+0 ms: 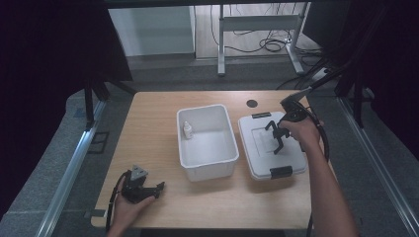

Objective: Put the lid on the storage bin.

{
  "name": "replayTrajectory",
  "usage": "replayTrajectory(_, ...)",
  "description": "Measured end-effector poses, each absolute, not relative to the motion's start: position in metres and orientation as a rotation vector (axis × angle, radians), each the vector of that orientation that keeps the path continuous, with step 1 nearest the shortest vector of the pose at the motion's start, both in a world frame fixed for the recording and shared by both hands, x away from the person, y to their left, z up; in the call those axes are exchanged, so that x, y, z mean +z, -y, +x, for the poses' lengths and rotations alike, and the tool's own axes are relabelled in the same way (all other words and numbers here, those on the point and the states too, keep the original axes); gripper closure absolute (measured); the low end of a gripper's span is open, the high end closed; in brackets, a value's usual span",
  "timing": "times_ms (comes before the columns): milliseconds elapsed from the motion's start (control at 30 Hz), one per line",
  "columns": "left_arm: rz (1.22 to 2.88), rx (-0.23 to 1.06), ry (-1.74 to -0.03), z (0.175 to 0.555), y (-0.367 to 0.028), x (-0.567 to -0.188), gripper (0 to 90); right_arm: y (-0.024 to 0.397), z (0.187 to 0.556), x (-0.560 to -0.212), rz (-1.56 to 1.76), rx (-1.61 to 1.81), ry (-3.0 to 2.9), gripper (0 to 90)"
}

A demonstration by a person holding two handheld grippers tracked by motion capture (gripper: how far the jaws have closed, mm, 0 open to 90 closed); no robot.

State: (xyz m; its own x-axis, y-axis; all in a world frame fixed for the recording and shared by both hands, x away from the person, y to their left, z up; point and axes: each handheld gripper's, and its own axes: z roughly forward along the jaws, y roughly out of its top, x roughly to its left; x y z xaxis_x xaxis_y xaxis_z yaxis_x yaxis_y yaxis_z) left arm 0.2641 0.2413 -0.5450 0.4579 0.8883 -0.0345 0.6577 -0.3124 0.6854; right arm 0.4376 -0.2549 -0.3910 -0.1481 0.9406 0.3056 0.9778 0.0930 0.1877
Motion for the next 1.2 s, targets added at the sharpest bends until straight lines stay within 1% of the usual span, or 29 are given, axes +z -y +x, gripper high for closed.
replayTrajectory(400,2.076,0.469,-1.280,0.264,-0.241,-0.545,13.9,0.258,0.428,-0.357,-1.969,-0.629,2.224,84.6)
replayTrajectory(1200,2.080,0.469,-1.280,0.264,-0.242,-0.545,14.2,0.224,0.422,-0.314,-1.903,-0.788,2.205,84.3)
